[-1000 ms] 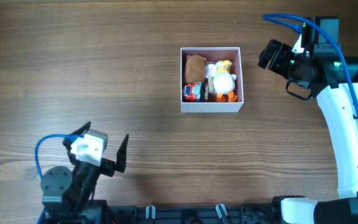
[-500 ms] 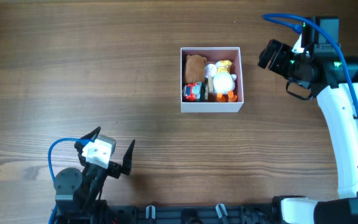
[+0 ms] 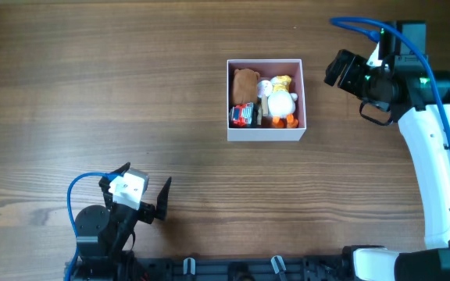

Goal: Pack container

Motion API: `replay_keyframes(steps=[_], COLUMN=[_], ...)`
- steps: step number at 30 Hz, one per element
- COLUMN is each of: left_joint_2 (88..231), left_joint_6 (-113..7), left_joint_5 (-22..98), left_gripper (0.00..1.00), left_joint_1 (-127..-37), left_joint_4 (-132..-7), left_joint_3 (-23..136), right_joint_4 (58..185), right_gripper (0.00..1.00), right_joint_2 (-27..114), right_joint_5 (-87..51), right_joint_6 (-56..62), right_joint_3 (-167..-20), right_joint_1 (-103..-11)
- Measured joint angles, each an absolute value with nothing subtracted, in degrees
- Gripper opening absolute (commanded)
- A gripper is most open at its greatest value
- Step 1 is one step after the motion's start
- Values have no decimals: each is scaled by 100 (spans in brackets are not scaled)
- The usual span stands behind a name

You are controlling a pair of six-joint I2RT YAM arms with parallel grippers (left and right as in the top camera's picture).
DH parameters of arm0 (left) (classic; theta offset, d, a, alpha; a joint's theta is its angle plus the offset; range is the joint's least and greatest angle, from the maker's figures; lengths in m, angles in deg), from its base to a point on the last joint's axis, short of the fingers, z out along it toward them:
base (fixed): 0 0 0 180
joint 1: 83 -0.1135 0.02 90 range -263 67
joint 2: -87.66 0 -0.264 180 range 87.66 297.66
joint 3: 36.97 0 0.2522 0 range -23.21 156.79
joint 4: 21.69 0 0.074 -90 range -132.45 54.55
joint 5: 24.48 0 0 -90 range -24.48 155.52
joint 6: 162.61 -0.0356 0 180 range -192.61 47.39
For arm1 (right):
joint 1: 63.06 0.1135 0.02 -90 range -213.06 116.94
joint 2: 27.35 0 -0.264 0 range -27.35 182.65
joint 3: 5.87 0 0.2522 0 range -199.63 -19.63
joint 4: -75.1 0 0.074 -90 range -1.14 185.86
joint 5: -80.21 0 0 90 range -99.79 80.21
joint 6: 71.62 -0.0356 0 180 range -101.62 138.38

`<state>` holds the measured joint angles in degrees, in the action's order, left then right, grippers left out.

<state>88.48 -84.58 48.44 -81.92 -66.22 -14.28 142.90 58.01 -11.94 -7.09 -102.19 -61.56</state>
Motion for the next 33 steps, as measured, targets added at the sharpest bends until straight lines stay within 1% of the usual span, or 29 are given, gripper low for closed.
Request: replay_keyframes(steps=[28,33], left_joint_2=[8848,8850], left_joint_6=[-8458,-8458], left_joint_5=[4844,4844], left_gripper=[100,100], left_joint_1=[-8192,-8192], left_joint_4=[-6622,-6622], left_joint_3=[-1428,-1428], right_joint_4=[14309,14810], right_gripper=[100,100], right_joint_2=[5793,5325], right_joint_5=[-1194,-1194], right_joint_6=[-690,-593], right_joint_3=[-10219,-10158], right_joint_1=[-6156,-6123])
